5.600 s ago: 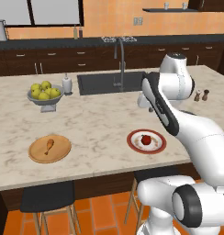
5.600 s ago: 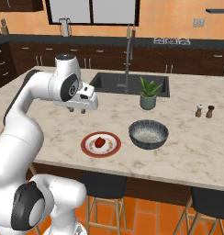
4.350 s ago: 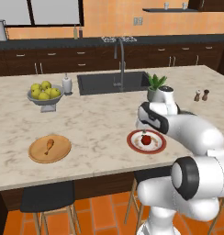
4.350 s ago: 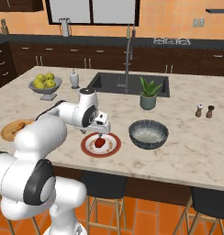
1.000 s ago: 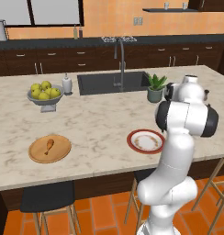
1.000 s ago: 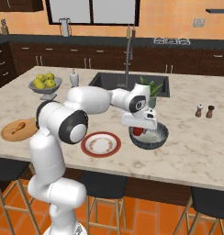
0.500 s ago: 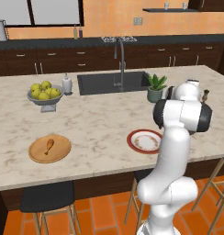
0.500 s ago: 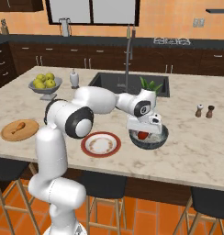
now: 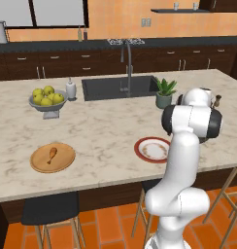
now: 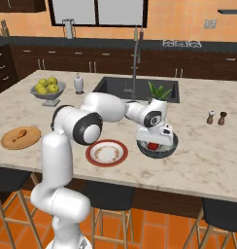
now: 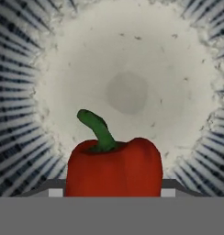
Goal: Pick the chicken drumstick and bell pepper from their plates and place them in the bowl. Then put the bowl in the fridge.
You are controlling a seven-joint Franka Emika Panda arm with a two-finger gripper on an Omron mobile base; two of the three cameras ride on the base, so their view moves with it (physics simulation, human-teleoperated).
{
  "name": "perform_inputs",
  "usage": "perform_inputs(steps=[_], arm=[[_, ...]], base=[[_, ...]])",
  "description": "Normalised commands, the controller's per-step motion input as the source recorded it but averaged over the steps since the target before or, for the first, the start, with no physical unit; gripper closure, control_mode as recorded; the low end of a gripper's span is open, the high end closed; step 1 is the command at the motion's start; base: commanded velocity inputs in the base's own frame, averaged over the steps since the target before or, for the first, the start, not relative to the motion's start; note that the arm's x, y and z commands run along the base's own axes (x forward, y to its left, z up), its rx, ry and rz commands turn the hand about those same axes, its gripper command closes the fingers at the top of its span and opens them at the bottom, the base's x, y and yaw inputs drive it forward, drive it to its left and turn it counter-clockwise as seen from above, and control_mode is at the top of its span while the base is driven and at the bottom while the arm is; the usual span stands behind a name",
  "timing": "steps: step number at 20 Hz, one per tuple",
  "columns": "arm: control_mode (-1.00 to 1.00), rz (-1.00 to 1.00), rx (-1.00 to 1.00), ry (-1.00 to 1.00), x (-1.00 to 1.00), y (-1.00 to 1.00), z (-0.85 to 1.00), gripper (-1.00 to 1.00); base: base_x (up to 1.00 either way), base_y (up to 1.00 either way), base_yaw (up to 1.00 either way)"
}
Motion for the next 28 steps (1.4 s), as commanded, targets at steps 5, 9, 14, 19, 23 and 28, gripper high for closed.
perform_inputs(steps=[5,9,14,19,23,28], arm=[[-1.00,0.00,0.00,0.00,0.00,0.00,0.00,-1.00],[-1.00,0.00,0.00,0.00,0.00,0.00,0.00,-1.00],[-1.00,0.00,0.00,0.00,0.00,0.00,0.20,-1.00],[-1.00,-0.06,0.00,0.00,-0.41,0.04,0.76,-1.00],[-1.00,-0.10,0.00,0.00,-0.73,0.52,0.41,-1.00],[-1.00,-0.04,0.00,0.00,-0.61,1.00,0.33,-1.00]], base=[[0.00,0.00,0.00],[0.00,0.00,0.00],[0.00,0.00,0.00],[0.00,0.00,0.00],[0.00,0.00,0.00],[0.00,0.00,0.00]])
